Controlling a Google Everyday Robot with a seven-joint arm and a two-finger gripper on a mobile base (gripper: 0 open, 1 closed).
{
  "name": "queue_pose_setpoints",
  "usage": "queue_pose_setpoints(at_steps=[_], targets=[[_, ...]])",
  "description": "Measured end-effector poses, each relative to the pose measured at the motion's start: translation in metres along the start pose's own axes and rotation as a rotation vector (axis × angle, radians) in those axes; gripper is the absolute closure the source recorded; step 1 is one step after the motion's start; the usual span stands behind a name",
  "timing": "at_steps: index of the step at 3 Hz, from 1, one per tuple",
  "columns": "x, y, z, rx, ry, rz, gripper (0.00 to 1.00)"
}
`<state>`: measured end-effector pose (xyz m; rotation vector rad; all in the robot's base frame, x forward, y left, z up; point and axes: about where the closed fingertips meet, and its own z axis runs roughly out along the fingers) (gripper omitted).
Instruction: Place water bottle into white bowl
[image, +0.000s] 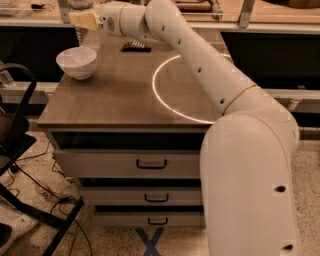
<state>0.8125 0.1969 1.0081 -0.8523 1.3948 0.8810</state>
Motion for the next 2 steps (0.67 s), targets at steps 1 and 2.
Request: queue_pose_setpoints(at_steps=[1, 2], targets=[[0.001, 0.005, 0.014, -0.026, -0.002, -0.001, 1.0], [0.007, 0.011, 0.024, -0.053, 0.007, 0.007, 1.0]])
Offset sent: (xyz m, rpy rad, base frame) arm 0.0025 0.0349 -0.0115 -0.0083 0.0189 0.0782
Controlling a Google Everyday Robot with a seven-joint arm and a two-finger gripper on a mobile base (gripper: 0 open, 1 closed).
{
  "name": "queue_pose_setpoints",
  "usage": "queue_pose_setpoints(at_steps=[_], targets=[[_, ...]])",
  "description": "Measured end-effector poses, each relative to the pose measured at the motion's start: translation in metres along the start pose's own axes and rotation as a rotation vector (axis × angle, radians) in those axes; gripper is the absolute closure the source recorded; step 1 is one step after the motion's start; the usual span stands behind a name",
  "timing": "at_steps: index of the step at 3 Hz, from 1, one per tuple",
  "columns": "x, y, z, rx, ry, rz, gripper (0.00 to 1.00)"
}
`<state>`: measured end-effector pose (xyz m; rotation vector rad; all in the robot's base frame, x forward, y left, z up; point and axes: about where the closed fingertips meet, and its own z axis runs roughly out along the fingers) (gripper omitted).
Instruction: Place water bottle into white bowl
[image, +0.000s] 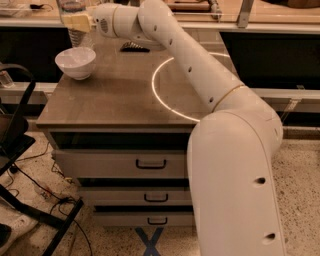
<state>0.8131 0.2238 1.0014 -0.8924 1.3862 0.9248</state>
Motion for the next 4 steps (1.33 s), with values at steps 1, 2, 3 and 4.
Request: queue_pose_setpoints(at_steps=[1, 2, 3, 4], targets=[[0.011, 0.002, 0.005, -0.003, 0.028, 0.012, 1.0], [0.023, 0.005, 0.007, -0.002, 0.051, 0.017, 1.0], [0.035, 0.009, 0.01, -0.002, 0.067, 0.015, 1.0], [0.047, 0.012, 0.011, 0.002, 0.071, 0.008, 1.0]])
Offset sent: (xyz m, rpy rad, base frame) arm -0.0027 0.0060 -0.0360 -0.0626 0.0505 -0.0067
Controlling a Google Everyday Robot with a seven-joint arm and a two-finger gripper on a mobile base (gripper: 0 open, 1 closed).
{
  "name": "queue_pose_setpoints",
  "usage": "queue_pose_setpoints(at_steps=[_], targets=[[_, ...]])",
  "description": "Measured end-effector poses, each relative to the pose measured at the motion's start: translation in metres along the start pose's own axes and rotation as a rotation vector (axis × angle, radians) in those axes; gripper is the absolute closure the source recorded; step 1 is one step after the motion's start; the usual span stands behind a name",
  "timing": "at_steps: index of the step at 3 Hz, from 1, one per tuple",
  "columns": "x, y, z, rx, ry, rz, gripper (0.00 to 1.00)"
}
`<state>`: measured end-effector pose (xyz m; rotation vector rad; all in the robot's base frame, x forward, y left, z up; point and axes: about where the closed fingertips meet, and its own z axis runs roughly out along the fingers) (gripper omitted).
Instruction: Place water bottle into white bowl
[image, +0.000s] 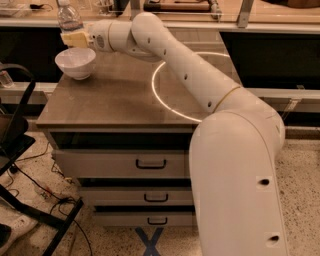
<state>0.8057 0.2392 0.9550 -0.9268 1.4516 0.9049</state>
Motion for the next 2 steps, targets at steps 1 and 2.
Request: queue_pose_setpoints(at_steps=[1, 2], targets=[[0.0118, 0.0016, 0.0032, -0.001, -0.014, 0.005, 1.0], [0.0202, 0.0021, 0.0054, 0.002, -0.029, 0.009, 1.0]])
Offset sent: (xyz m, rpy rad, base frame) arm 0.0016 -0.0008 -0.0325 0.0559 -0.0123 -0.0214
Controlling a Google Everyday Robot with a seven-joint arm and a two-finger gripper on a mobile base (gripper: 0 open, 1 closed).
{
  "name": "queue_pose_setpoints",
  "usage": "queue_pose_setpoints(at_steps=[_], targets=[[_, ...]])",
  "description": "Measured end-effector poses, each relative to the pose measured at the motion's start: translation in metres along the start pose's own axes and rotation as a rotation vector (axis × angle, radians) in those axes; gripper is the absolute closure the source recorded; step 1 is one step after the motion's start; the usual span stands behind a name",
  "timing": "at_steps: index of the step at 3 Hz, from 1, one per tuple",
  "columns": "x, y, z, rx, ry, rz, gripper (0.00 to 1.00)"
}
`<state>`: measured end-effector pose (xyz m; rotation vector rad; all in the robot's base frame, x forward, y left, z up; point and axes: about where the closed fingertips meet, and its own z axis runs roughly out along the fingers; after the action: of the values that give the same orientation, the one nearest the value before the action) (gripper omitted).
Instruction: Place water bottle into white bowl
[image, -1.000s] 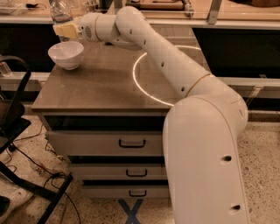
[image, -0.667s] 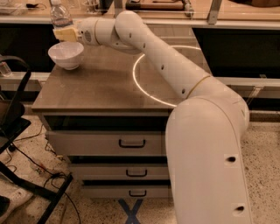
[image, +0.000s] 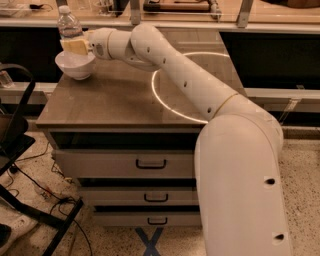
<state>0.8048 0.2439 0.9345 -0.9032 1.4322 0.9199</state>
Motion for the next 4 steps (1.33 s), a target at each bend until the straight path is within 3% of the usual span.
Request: queue_pose_setpoints(at_steps=[2, 3, 4], targets=[[0.002, 0.0048, 0.0053, -0.008, -0.003, 0.002, 0.56], [0.0027, 0.0077, 0.0083, -0.014, -0.003, 0.003, 0.25], [0.0031, 0.0096, 0.0103, -0.017, -0.002, 0.003, 0.03]])
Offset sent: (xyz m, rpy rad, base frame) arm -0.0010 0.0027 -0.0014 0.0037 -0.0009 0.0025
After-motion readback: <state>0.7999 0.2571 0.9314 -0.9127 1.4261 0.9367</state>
